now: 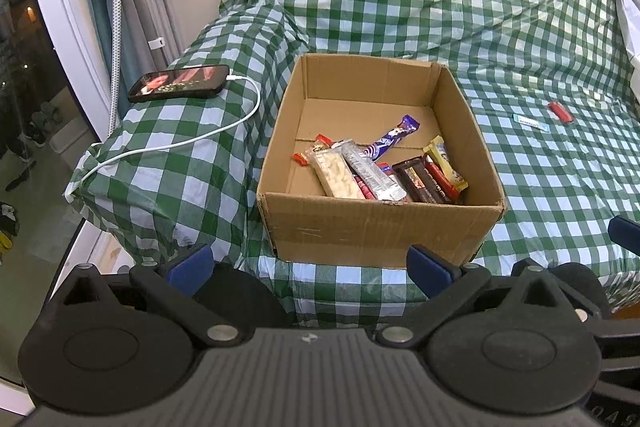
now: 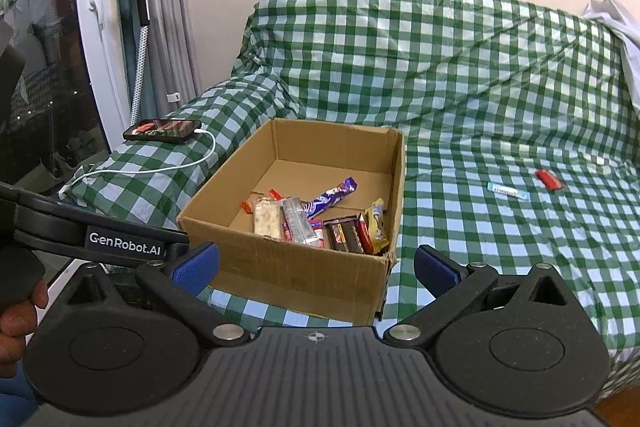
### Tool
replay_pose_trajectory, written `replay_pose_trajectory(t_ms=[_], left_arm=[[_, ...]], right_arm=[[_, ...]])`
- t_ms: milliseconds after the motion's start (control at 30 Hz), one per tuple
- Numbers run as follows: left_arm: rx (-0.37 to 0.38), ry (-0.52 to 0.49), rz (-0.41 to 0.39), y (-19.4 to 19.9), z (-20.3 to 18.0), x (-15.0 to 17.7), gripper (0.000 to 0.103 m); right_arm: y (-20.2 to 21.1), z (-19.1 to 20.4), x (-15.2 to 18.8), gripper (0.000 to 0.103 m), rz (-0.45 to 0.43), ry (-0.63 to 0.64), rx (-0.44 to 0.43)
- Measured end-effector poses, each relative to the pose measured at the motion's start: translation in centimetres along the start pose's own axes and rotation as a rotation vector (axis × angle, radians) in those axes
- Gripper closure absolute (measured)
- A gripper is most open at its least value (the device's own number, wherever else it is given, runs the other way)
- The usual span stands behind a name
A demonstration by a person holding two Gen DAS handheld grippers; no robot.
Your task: Organize snacks
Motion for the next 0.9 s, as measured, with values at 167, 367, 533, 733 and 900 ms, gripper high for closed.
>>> replay_pose_trajectory(t_ms=[167,367,533,733,900], left_arm=[[-0.011,-0.043,0.026,-1.0,-1.0,0.0,0.000],[-0.013,-0.146,0.032,-2.1,-4.2,-0.1,0.000],[0.037,-0.248,0.029,-3.0,-8.9,-1.2,0.000],[0.183,-0.320,0.111,-5.4,-16.3,-4.8,0.000],[0.246,-0.407,0.117,-8.9,-24.3,-8.5,0.000]], right_arm=[[-0.8,-1.2,0.5,0.001,0.015,-0.050,-0.002],[-1.7,-3.8,1.3,0.001,0.028,-0.139,0.014],[-2.2,-8.4,1.8,0.001,0.030,-0.214,0.094],[-2.7,-16.3,2.3,0.001,0.037,-0.272,0.235],[-4.6,-24.7,2.0,0.001,0.043,-0.263,0.356]])
Point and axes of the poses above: each gripper's, at about its wrist camera, not at the fingertips, and y roughly against the way its jaws point, z to its left, x to its underside, the point moved 1 cm from there along -y, roughly the way its jaws point, and after that the axes turned 11 degrees about y, right-handed, at the moved point
